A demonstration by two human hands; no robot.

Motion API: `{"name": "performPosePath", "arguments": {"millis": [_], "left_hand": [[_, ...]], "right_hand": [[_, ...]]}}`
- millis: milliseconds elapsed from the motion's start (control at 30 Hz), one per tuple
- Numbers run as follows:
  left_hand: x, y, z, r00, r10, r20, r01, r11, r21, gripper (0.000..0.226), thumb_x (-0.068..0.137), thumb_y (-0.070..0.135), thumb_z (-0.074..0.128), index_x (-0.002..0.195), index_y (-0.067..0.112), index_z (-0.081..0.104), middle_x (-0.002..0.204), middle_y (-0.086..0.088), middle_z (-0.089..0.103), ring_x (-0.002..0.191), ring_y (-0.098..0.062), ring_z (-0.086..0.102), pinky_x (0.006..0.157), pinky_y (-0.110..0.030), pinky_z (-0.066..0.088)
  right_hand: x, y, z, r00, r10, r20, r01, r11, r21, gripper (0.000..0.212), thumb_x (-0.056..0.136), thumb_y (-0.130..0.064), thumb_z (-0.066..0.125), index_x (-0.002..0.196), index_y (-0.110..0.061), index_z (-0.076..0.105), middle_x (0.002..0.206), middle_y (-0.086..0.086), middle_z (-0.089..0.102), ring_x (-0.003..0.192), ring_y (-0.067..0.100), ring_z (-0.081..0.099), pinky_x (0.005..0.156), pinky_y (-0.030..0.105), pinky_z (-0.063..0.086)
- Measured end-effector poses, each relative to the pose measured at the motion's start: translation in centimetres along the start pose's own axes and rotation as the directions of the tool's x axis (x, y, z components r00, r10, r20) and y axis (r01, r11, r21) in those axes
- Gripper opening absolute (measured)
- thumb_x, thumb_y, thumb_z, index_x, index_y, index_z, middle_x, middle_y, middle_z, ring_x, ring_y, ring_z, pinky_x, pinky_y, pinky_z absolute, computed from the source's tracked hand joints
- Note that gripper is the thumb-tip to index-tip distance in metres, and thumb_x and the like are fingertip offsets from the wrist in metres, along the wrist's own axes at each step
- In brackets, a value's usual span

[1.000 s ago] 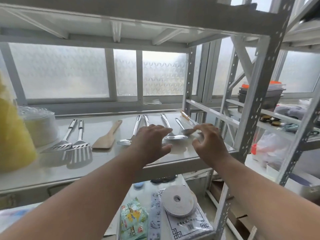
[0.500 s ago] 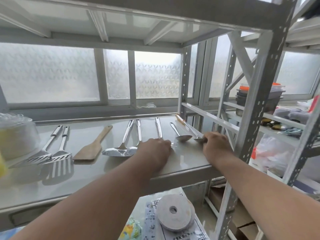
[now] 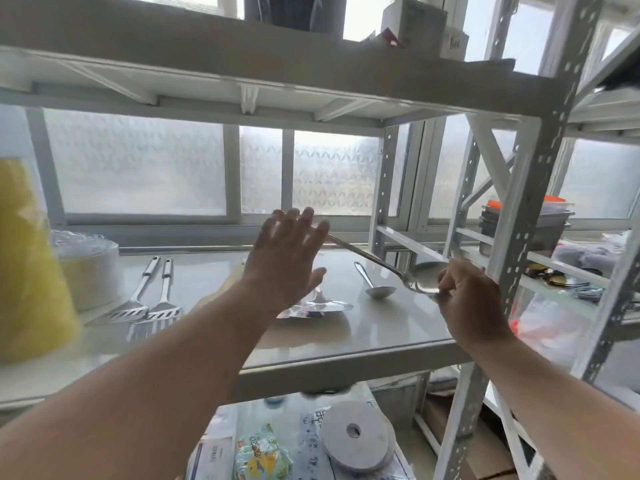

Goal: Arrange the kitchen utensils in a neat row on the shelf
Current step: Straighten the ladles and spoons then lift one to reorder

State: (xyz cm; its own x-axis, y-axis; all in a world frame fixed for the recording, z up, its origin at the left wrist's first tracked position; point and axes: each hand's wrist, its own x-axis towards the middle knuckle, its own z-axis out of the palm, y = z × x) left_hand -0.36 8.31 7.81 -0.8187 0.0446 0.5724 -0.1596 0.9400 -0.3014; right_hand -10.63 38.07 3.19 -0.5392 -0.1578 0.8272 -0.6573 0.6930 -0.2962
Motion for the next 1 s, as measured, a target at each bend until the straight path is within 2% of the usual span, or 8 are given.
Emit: {"name": "performPosePath", "arguments": {"millis": [100,233,300,500,600,733,867,1000], "left_hand": [[-0.7,-3.5,-1.7,0.995,0.027,0.096,-0.035,0.995,0.089,0.088,0.102,0.065,0.047,0.169,0.031,0.003,0.179,-0.007,-0.002,0.164,-0.030,-0.001,0.131,-0.055,0.003],[-2.8,-6.3,-4.0,0.977,-0.006,0.213,0.005,1.000,0.003,0.035,0.108,0.051,0.041,0.133,0.030,0.055,0.135,-0.001,0.066,0.123,-0.028,0.063,0.099,-0.044,0.047],[-4.1,-6.7,-4.6,0.953,0.005,0.302,0.002,1.000,-0.024,0.030,0.110,0.051,0.040,0.121,0.032,0.060,0.122,0.003,0.071,0.108,-0.026,0.068,0.082,-0.039,0.045],[-5.5,-5.4,-4.2,0.932,-0.141,0.333,0.205,0.965,-0.165,0.033,0.108,0.052,0.046,0.113,0.024,0.063,0.119,-0.005,0.073,0.106,-0.031,0.068,0.082,-0.039,0.048],[-4.8,-2.7,-3.6,0.846,-0.196,0.496,0.461,0.736,-0.496,0.050,0.112,0.048,0.041,0.118,0.005,0.066,0.120,-0.018,0.070,0.110,-0.038,0.066,0.083,-0.039,0.046],[-3.7,2.3,-2.4,0.794,-0.094,0.600,0.601,0.262,-0.755,0.035,0.111,0.023,0.045,0.125,-0.001,0.066,0.100,-0.012,0.071,0.086,-0.026,0.070,0.074,-0.033,0.056],[-2.5,6.7,-1.1,0.803,-0.070,0.592,0.592,-0.030,-0.805,0.018,0.105,0.020,0.064,0.098,0.007,0.074,0.082,-0.007,0.069,0.070,-0.018,0.065,0.071,-0.036,0.052],[-1.8,8.8,0.9,0.815,-0.098,0.571,0.569,-0.055,-0.821,0.018,0.094,0.032,0.081,0.098,0.016,0.076,0.080,-0.002,0.076,0.072,-0.016,0.070,0.071,-0.032,0.055]], "right_hand": [[-1.1,-1.0,-1.6,0.993,-0.114,-0.005,0.114,0.991,0.072,0.045,0.067,0.017,0.083,0.071,-0.016,0.053,0.088,0.004,0.068,0.084,0.021,0.066,0.074,0.038,0.057],[-1.1,-3.3,-3.5,0.986,-0.168,0.008,0.167,0.984,0.063,0.047,0.066,0.017,0.084,0.074,-0.018,0.052,0.122,0.015,0.069,0.118,0.031,0.062,0.097,0.039,0.051],[-0.5,-3.9,-3.5,0.987,-0.149,0.062,0.150,0.989,-0.007,0.040,0.068,0.013,0.082,0.073,-0.016,0.056,0.143,0.017,0.058,0.135,0.036,0.051,0.108,0.047,0.045],[-1.1,-6.1,-2.7,0.979,-0.050,0.196,0.065,0.996,-0.067,0.045,0.074,0.008,0.073,0.112,-0.016,0.073,0.156,0.016,0.045,0.141,0.037,0.043,0.117,0.047,0.036],[-2.3,-9.0,-2.2,0.935,0.143,0.326,-0.216,0.956,0.200,0.021,0.087,-0.015,0.075,0.106,-0.023,0.073,0.115,0.001,0.074,0.106,0.022,0.069,0.099,0.035,0.052],[-3.7,-12.6,-0.8,0.707,0.303,0.639,-0.667,0.586,0.461,0.018,0.098,-0.025,0.069,0.112,-0.014,0.068,0.101,0.013,0.074,0.082,0.029,0.075,0.076,0.047,0.064],[-4.5,-12.9,-0.3,0.717,0.288,0.635,-0.674,0.521,0.525,0.030,0.097,-0.029,0.071,0.120,-0.011,0.064,0.095,0.016,0.075,0.071,0.027,0.072,0.065,0.042,0.063],[-4.6,-10.1,-0.3,0.764,0.210,0.610,-0.562,0.681,0.469,0.032,0.088,-0.035,0.080,0.115,-0.022,0.068,0.087,0.005,0.077,0.070,0.019,0.071,0.069,0.047,0.064]]}}
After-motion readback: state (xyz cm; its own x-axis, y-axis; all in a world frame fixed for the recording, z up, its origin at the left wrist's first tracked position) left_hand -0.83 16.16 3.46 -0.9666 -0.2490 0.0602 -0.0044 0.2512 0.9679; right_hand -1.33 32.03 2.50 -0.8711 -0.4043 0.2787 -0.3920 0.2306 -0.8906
